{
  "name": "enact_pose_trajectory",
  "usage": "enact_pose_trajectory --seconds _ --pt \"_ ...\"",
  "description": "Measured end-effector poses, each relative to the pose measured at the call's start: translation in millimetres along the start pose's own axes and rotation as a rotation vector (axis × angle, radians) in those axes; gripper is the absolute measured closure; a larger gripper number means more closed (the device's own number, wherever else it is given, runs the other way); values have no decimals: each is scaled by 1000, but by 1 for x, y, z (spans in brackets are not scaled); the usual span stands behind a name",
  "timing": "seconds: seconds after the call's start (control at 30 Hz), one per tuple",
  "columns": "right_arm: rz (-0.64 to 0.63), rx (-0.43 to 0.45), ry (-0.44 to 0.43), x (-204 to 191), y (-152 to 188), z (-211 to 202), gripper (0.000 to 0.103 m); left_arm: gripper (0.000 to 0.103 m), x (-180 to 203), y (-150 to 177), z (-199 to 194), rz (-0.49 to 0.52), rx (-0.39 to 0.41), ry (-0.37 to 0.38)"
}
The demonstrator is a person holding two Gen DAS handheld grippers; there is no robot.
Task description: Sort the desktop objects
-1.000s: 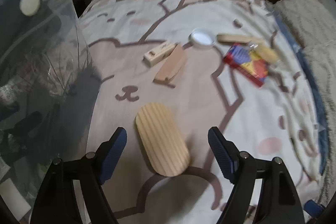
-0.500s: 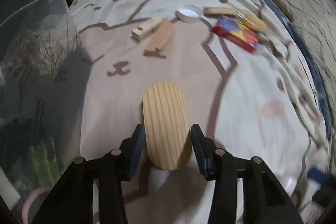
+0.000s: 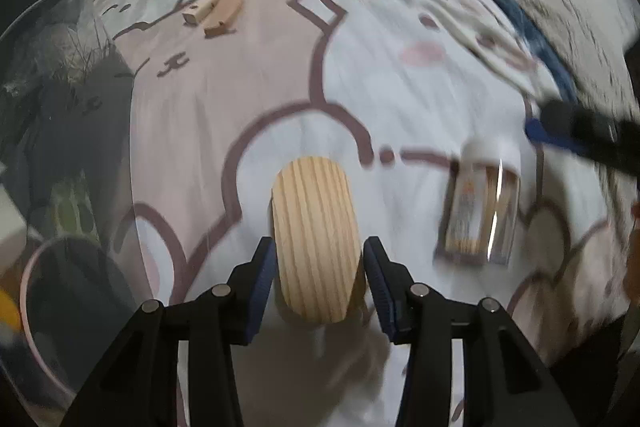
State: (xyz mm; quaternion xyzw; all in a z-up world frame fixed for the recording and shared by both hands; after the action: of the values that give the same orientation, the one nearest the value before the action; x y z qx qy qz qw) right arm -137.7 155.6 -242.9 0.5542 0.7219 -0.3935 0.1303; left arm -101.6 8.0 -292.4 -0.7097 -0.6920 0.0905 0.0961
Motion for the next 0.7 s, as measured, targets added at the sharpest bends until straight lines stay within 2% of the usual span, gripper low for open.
enact_pose_trajectory --seconds 0.03,0.07,0.13,0.23,0.4,0.53,0.6,0.7 --pt "0 -3 4 0 0 1 41 51 1 3 -1 8 4 -13" --pt "1 -5 7 1 0 2 40 37 1 6 -2 5 9 -19" --pt "7 -7 12 3 0 3 40 27 0 8 -3 -7 24 -23" --pt "12 -12 19 6 1 4 40 27 -3 10 0 -11 33 -55" --pt "6 -45 22 6 4 12 38 27 -18 22 8 -80 -18 -58" --pt "-18 -70 23 3 9 15 29 20 -31 28 11 -120 -36 -68" --pt "-26 -76 30 1 10 15 27 18 -35 27 9 -131 -29 -82" --pt "-12 -82 26 1 15 13 27 12 -40 23 5 -84 14 -174"
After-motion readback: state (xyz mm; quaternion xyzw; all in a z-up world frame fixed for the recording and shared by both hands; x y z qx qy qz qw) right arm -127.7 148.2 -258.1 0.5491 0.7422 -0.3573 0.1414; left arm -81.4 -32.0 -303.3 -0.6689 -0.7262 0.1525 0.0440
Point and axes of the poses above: each gripper's, at about its wrist camera, not at the fingertips, and z roughly the way its jaws point, x to its right, y to its underside, the point moved 10 cm from there along z, roughly the way its jaws point, and after that the axes turned 10 degrees about -z, right-handed, at the moved point
